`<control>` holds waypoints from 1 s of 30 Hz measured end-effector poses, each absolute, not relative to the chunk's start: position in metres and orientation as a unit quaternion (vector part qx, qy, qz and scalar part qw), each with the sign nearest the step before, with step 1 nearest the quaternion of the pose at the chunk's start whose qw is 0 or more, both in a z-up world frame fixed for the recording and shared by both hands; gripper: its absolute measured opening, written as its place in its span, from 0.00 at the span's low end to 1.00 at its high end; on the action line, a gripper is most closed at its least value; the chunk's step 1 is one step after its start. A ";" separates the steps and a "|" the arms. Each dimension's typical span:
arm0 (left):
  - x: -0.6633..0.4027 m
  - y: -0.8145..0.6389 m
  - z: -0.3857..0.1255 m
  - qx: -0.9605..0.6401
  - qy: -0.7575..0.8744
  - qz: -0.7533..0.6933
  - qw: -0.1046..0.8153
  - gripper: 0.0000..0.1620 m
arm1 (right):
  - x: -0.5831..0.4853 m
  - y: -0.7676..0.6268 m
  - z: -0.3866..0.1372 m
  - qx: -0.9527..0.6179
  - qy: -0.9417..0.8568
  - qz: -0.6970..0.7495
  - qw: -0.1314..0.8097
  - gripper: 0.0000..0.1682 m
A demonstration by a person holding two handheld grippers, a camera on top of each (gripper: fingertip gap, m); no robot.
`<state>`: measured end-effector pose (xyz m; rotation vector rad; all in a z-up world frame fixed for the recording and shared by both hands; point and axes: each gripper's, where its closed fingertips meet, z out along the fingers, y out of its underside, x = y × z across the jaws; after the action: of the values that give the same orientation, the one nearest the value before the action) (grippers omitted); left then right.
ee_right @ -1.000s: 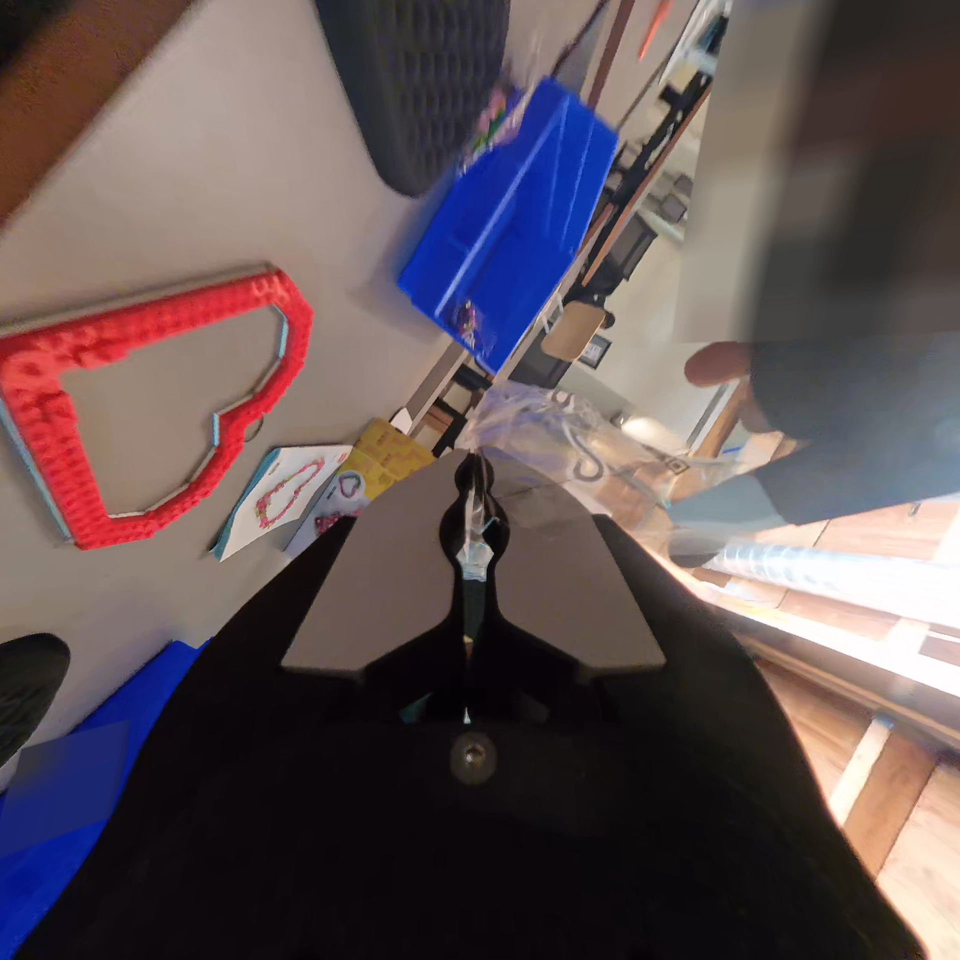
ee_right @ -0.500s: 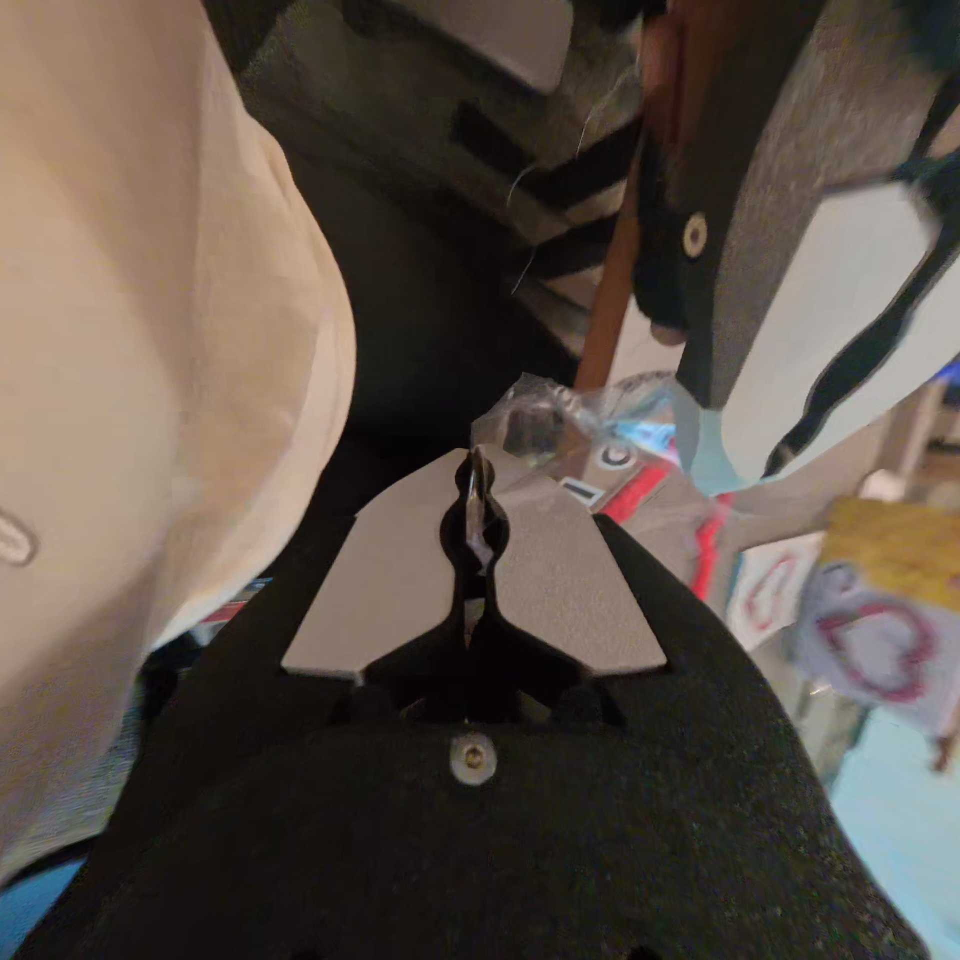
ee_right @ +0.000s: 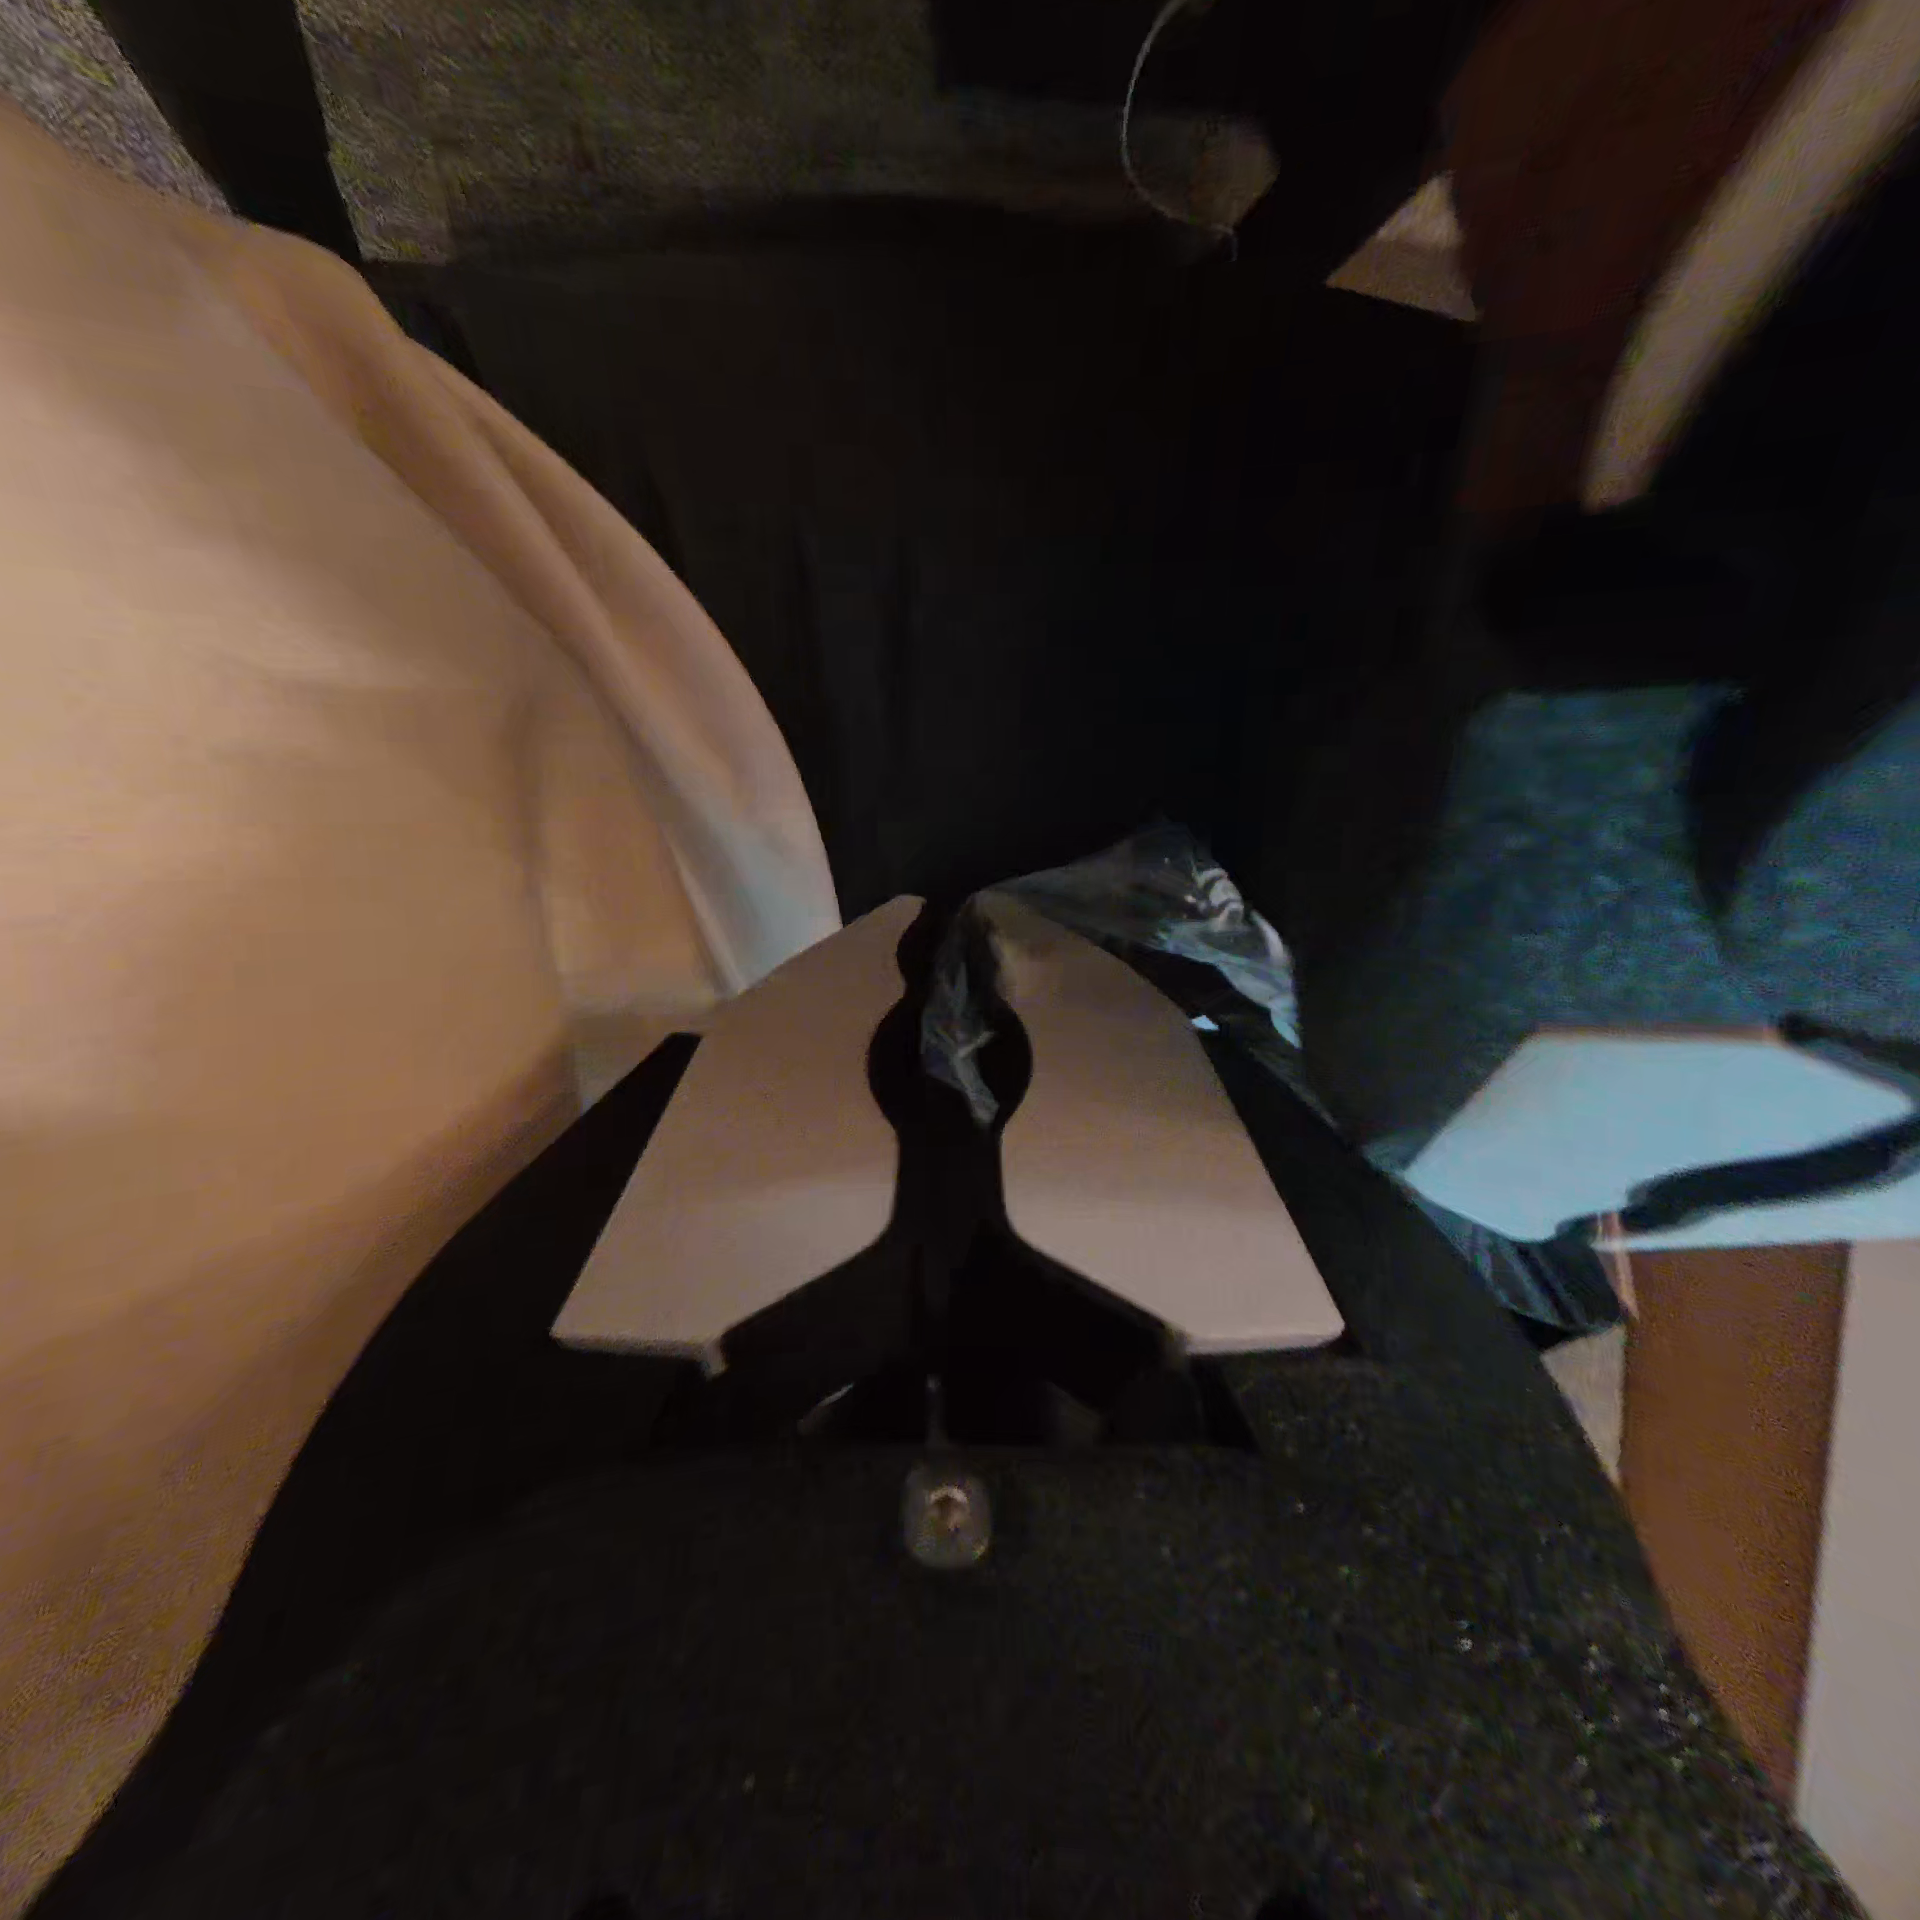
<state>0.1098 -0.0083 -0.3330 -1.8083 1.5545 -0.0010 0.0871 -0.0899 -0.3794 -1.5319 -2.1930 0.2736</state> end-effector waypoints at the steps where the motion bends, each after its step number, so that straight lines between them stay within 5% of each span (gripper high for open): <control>1: 0.112 -0.009 -0.338 -0.699 0.619 -0.015 0.359 0.00 | 0.084 -0.091 -0.382 -0.547 -0.795 0.108 0.238 0.04; 8: 0.121 0.007 -0.358 -0.703 0.638 -0.043 0.311 0.09 | 0.061 -0.081 -0.388 -0.590 -0.700 0.196 0.351 0.03; 16: 0.096 0.009 -0.323 -0.713 0.605 -0.053 0.350 0.20 | 0.077 -0.087 -0.385 -0.634 -0.680 0.250 0.270 0.03; 18: 0.080 0.006 -0.309 -0.725 0.584 -0.052 0.361 0.34 | 0.080 -0.086 -0.385 -0.626 -0.698 0.231 0.260 0.03; 26: 0.023 -0.015 -0.253 -0.740 0.442 -0.040 0.506 0.35 | 0.085 -0.080 -0.373 -0.638 -0.694 0.242 0.229 0.00; 30: 0.029 -0.058 -0.262 -0.751 0.443 -0.099 0.480 0.27 | 0.089 -0.076 -0.360 -0.649 -0.686 0.237 0.228 0.00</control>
<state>0.0287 -0.0581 -0.2622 -1.8321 1.0810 -0.2413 0.0890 -0.0761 -0.3595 -1.7864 -1.8905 0.6519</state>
